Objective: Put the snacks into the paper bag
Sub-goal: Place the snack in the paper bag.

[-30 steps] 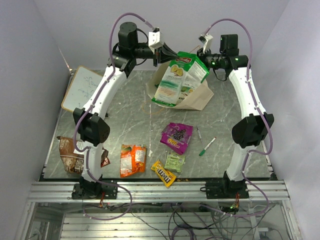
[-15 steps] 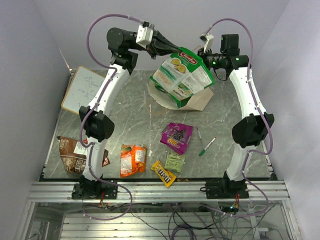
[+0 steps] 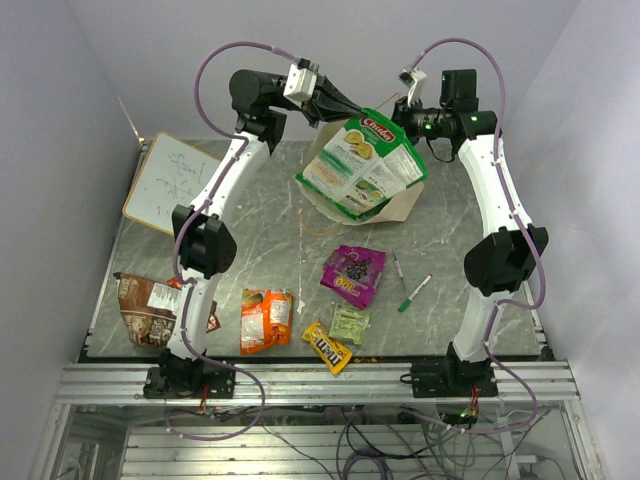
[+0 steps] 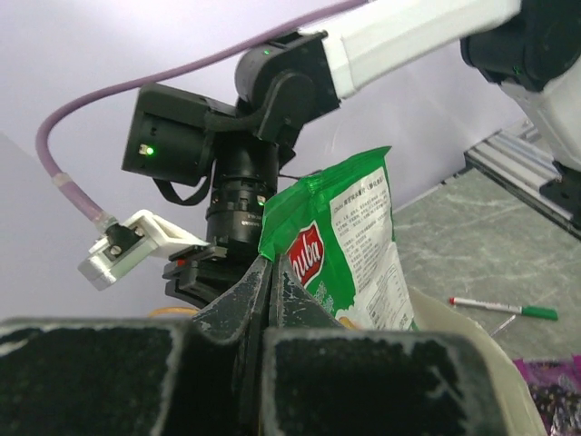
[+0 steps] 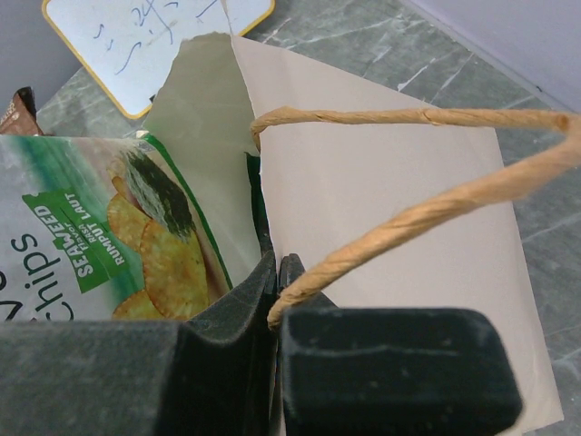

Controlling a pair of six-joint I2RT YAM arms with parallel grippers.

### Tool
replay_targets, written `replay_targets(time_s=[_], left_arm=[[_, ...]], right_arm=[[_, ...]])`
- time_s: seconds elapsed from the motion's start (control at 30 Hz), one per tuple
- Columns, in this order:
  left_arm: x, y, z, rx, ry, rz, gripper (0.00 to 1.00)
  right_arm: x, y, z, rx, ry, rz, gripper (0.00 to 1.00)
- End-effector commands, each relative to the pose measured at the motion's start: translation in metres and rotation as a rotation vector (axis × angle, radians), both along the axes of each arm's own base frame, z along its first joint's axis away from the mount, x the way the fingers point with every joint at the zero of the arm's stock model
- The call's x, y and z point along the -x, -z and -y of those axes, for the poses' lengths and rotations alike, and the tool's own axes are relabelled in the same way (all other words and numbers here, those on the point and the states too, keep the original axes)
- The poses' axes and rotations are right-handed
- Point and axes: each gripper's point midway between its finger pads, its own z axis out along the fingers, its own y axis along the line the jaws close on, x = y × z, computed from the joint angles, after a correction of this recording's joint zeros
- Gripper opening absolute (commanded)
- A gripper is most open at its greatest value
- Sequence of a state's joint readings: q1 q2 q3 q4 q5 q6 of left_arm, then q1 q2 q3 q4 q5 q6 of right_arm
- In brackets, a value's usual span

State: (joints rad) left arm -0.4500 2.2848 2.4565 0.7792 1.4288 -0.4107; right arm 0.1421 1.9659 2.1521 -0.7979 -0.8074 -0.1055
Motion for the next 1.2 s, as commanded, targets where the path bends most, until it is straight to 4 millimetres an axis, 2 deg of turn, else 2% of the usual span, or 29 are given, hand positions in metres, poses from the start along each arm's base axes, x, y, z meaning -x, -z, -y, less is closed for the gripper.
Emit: replay_targets(time_s=[0.0,0.07,0.13,0.27,0.33,0.5,0.6,0.73,0.8,0.9,1.03,1.17], left_arm=[[0.001,-0.059,-0.017,0.090,-0.134,-0.060,0.07],[-0.017,-0.064,-0.024,0.071,-0.262,-0.086,0.07],[-0.033,-0.056,-0.028,0.016,-0.440,-0.049,0.07],[-0.039,-0.036,-0.044,-0.079,-0.612,-0.063,0.07],[-0.040,-0.037,-0.051,-0.089,-0.687,-0.077,0.07],[-0.042,-0.054,-0.066,-0.070,-0.902,-0.096,0.07],[-0.038,-0.064,-0.075,-0.035,-1.008,-0.175,0.07],[-0.040,-0.064,-0.081,0.016,-1.131,-0.297,0.07],[-0.040,-0.061,-0.078,0.033,-1.176,-0.343,0.07],[-0.050,-0.065,-0.085,0.107,-1.262,-0.430,0.07],[-0.061,-0.083,-0.099,0.247,-1.345,-0.543,0.07],[-0.063,-0.103,-0.106,0.377,-1.354,-0.653,0.07]], right_arm=[[0.003,-0.022,0.002,-0.015,0.005,0.053,0.00],[0.003,-0.022,0.001,-0.018,0.004,0.047,0.00],[0.003,-0.021,0.001,-0.020,0.008,0.039,0.00],[0.002,-0.025,0.002,-0.020,0.023,0.046,0.00],[0.000,-0.027,0.003,-0.021,0.034,0.049,0.00],[-0.007,-0.030,0.006,-0.028,0.089,0.033,0.00],[-0.007,-0.037,0.004,-0.066,0.126,0.016,0.00],[-0.010,-0.047,-0.001,-0.120,0.175,0.015,0.00],[-0.013,-0.048,-0.006,-0.133,0.196,0.006,0.00],[-0.017,-0.046,-0.012,-0.154,0.224,-0.014,0.00],[-0.018,-0.039,-0.020,-0.172,0.243,-0.023,0.00],[-0.018,-0.045,-0.024,-0.194,0.259,-0.012,0.00]])
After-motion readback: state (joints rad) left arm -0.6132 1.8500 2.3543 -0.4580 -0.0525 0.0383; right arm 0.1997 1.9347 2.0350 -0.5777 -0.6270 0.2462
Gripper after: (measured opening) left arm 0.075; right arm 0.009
